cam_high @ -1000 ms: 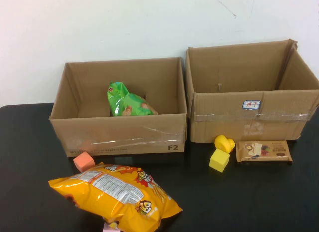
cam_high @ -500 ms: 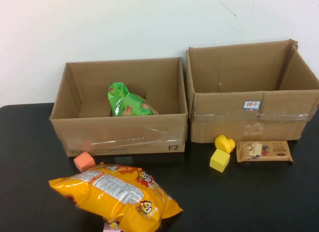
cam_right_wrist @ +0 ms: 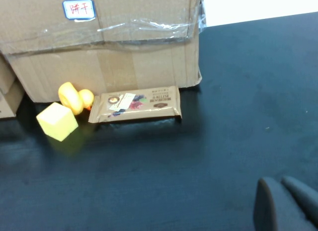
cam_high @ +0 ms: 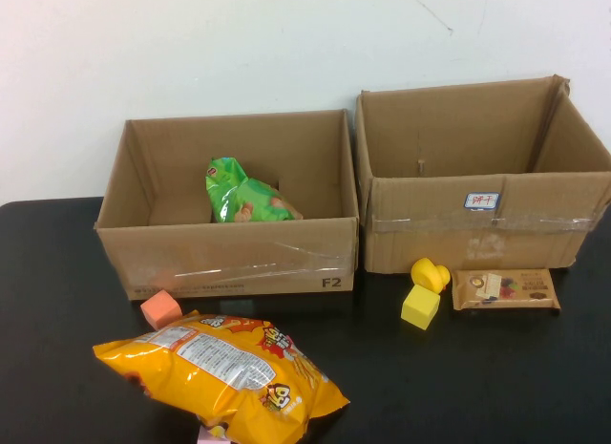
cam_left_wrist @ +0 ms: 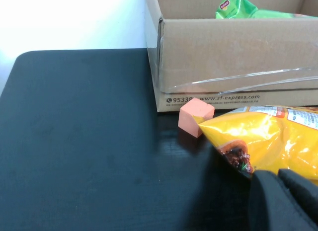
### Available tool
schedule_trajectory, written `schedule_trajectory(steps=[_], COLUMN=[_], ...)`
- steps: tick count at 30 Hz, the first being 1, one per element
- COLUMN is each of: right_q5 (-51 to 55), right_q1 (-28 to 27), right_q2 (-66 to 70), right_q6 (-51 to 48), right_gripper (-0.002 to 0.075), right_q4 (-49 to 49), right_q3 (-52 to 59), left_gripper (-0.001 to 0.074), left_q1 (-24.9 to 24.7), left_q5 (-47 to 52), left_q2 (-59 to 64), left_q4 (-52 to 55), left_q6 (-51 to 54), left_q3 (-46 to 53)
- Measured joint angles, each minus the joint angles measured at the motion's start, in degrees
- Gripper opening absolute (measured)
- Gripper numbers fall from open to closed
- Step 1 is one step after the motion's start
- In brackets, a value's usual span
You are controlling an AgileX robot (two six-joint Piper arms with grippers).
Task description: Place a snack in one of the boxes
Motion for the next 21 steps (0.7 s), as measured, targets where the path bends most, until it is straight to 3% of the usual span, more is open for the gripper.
schedule_trajectory(steps=[15, 21], right_q5=[-1.76, -13.79], right_q1=[0.00, 0.00], right_q2=[0.00, 0.00], right_q6=[-1.04, -1.04], right_gripper=[-0.0001, -0.0001], right_q4=[0.49, 0.60], right_q3=[0.22, 0.35], left_gripper=[-0.0001, -0.0001], left_q1=[0.00, 0.00], left_q5=[-1.02, -14.92], left_q2=[0.00, 0.00], left_q4=[-0.23, -0.23], left_q6=[0.00, 0.00], left_q3=[0.00, 0.35])
